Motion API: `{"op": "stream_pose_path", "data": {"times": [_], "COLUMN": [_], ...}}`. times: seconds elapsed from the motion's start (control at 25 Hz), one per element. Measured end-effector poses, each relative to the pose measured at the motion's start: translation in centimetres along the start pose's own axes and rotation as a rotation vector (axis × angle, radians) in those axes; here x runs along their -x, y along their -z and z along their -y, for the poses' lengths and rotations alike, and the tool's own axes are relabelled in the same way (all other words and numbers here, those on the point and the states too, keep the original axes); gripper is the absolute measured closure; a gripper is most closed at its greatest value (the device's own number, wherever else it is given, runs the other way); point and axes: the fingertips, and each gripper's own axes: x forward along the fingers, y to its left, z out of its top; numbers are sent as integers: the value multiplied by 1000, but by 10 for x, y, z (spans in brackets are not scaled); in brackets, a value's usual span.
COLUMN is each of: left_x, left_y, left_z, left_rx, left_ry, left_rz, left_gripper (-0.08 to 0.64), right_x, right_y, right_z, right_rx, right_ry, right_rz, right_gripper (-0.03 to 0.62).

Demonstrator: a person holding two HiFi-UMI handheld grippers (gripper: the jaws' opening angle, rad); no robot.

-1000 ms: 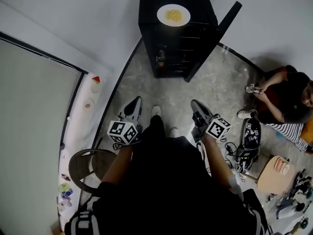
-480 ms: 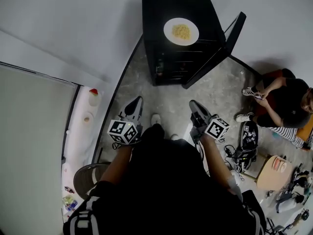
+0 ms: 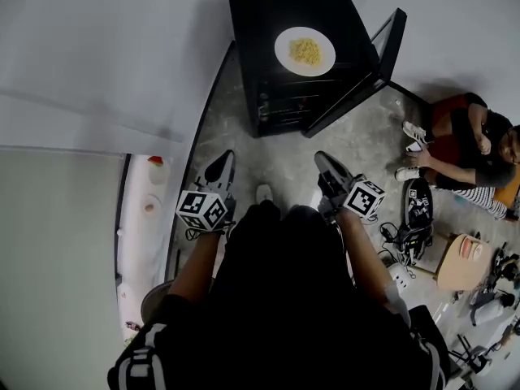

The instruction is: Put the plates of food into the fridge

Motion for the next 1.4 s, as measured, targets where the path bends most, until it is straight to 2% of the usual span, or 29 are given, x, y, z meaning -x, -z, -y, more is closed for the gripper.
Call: {"op": "stream_pose_path", "data": {"times": [0.32, 0.6, 0.72, 0.8, 1.04, 1.2, 1.24, 1.28, 1.4], "left_x": [-12, -27, -44, -61, -136, -153, -157, -162, -177], "left_y": [-1, -5, -10, -14, -41, -51, -53, -57, -64], "left_z": [13, 24, 36, 47, 73, 80, 82, 85, 89], "left_rx": [19, -9, -1, 70, 390, 670, 731, 779, 829], "left_ry": [20, 3, 32, 83, 219, 250, 264, 284, 313], "left_rz": [1, -3, -2, 12, 82, 126, 140, 156, 190], "left_gripper": [540, 540, 538, 538, 538, 532, 498, 440, 422], "right_x": [0, -9, -9, -5, 7, 17, 18, 19, 20], "right_y": [-19, -37, -44, -47, -60, -59, -59, -59, -61], "right_z": [-2, 3, 5, 9, 38, 40, 40, 41, 46], "right_rx": [-2, 0, 3, -1, -27, -23, -19, -17, -17], "right_ry": [1, -45, -62, -65, -51, -42, -44, -45, -47], "right_rz": [10, 9, 7, 9, 6, 1, -1, -4, -11], "right_gripper": [568, 568, 568, 568, 568, 568, 568, 568, 568]}}
